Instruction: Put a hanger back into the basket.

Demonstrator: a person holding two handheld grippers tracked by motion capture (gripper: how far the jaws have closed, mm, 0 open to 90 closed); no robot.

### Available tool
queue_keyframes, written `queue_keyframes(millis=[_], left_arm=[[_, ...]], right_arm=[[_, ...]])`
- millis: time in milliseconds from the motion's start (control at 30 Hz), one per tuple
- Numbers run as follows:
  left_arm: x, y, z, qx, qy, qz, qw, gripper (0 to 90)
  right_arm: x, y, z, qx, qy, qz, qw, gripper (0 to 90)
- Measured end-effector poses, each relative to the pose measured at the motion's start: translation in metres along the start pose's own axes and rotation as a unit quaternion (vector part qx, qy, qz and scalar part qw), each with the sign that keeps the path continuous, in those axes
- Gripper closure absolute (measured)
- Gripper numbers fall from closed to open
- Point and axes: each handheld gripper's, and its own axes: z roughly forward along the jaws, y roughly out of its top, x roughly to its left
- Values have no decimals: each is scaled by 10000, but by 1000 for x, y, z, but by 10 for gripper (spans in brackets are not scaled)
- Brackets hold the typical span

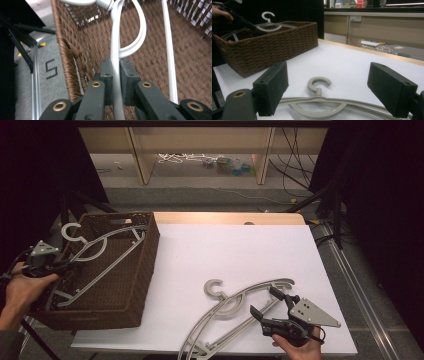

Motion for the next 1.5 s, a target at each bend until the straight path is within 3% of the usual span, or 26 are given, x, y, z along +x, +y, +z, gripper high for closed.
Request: queue_keyframes(millis=[200, 533, 600, 633, 733, 833, 1000, 1067, 1167, 1267, 1433, 1500], left_arm=[[-4, 3, 13, 259, 8, -115, 9996, 818], [-7, 3, 21, 706, 15, -87, 9975, 805], [-7, 3, 22, 789, -88, -84, 9968, 743], [-7, 3, 22, 851, -87, -83, 9963, 743], [-6, 1, 22, 770, 3, -227, 9968, 631], [-5, 1, 18, 563, 8, -631, 9964, 445], [-8, 10, 3, 101, 238, -901, 9956, 401], [-14, 16, -3, -229, 171, -1015, 9944, 387], [-25, 23, -10, -593, 44, -1016, 9930, 365], [-40, 30, -16, -1069, -186, -1118, 9878, 333], [-65, 40, -27, -1420, -418, -957, 9843, 297], [-76, 44, -31, -1626, -617, -1004, 9796, 286]], right_arm=[[0, 0, 0, -20, 13, 1, 10000, 179], [0, 0, 0, -6, 30, 13, 10000, 179], [0, 0, 0, 6, 30, 2, 10000, 179], [0, 0, 0, 6, 30, 2, 10000, 179], [0, 0, 0, -7, 22, 2, 10000, 179], [0, 0, 0, -27, 4, 0, 10000, 179], [0, 0, 0, -5, 21, 3, 10000, 178], [0, 0, 1, -46, 28, 32, 10000, 178], [1, 0, 0, -24, 26, 17, 10000, 178], [1, 0, 0, -38, -2, 15, 10000, 178], [0, 0, 1, -57, 29, 28, 10000, 178], [0, 0, 0, -19, 17, 11, 10000, 178]])
